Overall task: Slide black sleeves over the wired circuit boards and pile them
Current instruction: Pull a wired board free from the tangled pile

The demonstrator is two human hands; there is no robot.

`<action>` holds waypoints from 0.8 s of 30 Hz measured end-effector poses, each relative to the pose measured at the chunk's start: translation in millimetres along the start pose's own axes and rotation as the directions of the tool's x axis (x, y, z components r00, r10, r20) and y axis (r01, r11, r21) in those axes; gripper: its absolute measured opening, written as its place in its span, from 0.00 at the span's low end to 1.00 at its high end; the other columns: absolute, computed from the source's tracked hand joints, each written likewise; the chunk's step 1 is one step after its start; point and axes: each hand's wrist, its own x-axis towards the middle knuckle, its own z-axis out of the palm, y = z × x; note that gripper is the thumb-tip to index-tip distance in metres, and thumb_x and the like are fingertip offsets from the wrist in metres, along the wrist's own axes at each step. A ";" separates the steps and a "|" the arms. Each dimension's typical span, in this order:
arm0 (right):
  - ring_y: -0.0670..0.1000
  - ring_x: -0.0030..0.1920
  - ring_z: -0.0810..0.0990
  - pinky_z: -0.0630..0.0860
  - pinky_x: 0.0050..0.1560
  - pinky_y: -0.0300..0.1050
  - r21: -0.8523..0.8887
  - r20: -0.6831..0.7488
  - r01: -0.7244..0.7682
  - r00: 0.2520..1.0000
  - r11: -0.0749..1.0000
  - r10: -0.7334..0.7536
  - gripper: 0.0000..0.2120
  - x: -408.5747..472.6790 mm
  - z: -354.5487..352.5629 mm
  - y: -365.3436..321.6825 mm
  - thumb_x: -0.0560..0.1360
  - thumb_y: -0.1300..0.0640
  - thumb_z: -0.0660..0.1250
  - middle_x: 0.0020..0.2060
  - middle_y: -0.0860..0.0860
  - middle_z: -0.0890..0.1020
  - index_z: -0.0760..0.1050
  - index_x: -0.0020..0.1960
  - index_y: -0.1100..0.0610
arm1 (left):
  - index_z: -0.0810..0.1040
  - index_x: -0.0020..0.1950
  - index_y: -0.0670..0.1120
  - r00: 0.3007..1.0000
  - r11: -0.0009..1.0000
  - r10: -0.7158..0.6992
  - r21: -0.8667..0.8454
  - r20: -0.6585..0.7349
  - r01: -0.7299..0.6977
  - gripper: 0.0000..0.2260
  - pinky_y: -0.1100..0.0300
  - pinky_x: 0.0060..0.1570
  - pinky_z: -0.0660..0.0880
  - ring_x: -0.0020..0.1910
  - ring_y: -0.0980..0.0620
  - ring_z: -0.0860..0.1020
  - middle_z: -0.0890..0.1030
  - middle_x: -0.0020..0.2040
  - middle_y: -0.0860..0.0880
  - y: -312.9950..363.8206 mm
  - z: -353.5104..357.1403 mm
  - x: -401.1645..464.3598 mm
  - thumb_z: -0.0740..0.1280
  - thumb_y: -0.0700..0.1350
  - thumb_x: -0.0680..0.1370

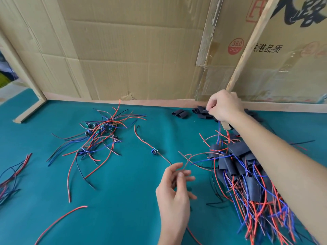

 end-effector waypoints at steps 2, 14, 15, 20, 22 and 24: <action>0.58 0.48 0.75 0.69 0.47 0.45 0.072 -0.063 0.099 0.993 0.992 -0.095 0.11 -23.2 1.4 -4.9 0.75 0.64 0.71 0.38 0.48 0.80 0.82 0.39 0.49 | 0.80 0.56 0.44 0.999 0.998 -0.016 -0.057 -0.037 0.014 0.12 0.57 0.27 0.79 0.48 0.46 0.86 0.85 0.45 0.45 0.1 -0.4 1.6 0.58 0.32 0.84; 0.55 0.44 0.84 0.79 0.51 0.53 0.515 -0.579 0.226 0.803 0.827 0.141 0.10 -57.9 -34.8 15.7 0.72 0.57 0.69 0.40 0.44 0.83 0.78 0.54 0.51 | 0.79 0.63 0.45 0.998 0.990 -0.020 -0.140 -0.063 0.011 0.19 0.50 0.41 0.84 0.43 0.47 0.82 0.79 0.50 0.42 -2.3 -1.7 1.9 0.53 0.29 0.85; 0.52 0.44 0.85 0.81 0.52 0.53 0.559 -0.552 0.259 0.825 0.788 0.120 0.11 -70.2 -31.7 13.1 0.72 0.56 0.69 0.40 0.43 0.84 0.79 0.54 0.48 | 0.79 0.63 0.45 0.997 0.989 -0.021 -0.148 -0.071 0.010 0.20 0.50 0.41 0.84 0.42 0.48 0.81 0.79 0.49 0.42 -3.2 -1.8 2.6 0.53 0.28 0.84; 0.43 0.40 0.85 0.82 0.46 0.52 0.701 -0.197 0.195 0.977 0.686 -0.076 0.06 -148.6 35.5 -4.7 0.72 0.60 0.74 0.39 0.40 0.86 0.81 0.46 0.51 | 0.78 0.63 0.45 0.997 0.984 -0.045 -0.176 -0.070 0.032 0.18 0.51 0.42 0.84 0.41 0.48 0.82 0.82 0.51 0.47 -0.5 1.0 3.6 0.54 0.29 0.84; 0.45 0.39 0.84 0.81 0.44 0.48 0.710 -0.128 0.177 0.984 0.682 -0.123 0.09 -169.3 57.6 -7.5 0.72 0.64 0.75 0.38 0.40 0.85 0.81 0.45 0.50 | 0.78 0.64 0.47 0.999 0.989 -0.018 -0.147 -0.051 0.010 0.17 0.50 0.42 0.84 0.45 0.47 0.84 0.83 0.53 0.48 0.4 1.0 1.9 0.56 0.32 0.85; 0.45 0.38 0.84 0.79 0.42 0.42 0.700 -0.100 0.206 0.976 0.684 -0.193 0.09 -182.0 68.2 -9.5 0.71 0.62 0.75 0.37 0.40 0.85 0.80 0.44 0.50 | 0.79 0.63 0.50 0.999 0.995 -0.003 -0.099 -0.051 -0.002 0.15 0.48 0.45 0.84 0.51 0.45 0.85 0.84 0.55 0.47 -0.7 -0.3 0.5 0.58 0.34 0.86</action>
